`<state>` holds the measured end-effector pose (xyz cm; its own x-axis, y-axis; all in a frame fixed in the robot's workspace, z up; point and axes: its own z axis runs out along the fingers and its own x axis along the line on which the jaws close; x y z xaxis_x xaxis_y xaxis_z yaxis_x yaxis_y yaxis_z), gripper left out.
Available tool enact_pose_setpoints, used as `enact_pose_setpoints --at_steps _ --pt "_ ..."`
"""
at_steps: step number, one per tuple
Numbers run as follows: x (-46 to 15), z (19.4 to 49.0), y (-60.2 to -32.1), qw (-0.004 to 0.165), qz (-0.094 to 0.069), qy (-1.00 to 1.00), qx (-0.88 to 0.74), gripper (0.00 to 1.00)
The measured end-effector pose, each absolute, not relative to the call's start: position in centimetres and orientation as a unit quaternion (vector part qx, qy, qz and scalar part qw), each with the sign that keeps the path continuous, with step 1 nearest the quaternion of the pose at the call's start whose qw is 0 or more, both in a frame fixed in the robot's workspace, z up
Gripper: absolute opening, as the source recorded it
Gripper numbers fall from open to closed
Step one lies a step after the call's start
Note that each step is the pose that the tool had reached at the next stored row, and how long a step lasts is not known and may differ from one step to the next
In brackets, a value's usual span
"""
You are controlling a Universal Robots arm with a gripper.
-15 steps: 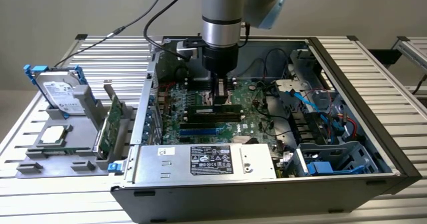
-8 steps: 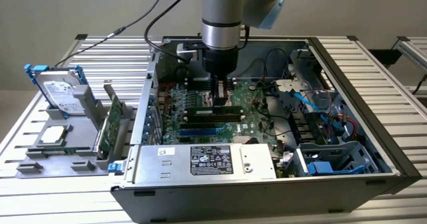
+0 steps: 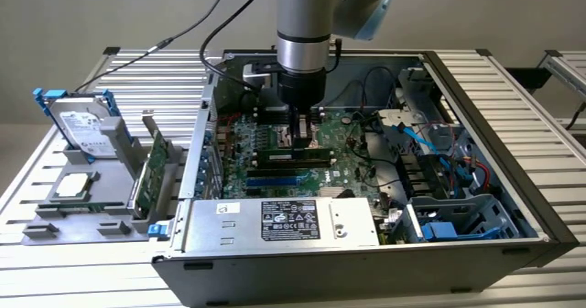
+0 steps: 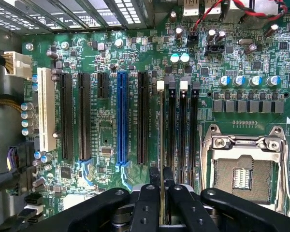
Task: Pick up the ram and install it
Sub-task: 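Insert the ram into the slot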
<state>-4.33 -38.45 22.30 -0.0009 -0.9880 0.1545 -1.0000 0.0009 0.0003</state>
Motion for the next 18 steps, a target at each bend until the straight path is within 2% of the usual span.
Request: enact_pose_setpoints --at_steps 18 --pt "-4.32 21.91 -38.32 0.055 0.055 -0.705 0.705 0.14"
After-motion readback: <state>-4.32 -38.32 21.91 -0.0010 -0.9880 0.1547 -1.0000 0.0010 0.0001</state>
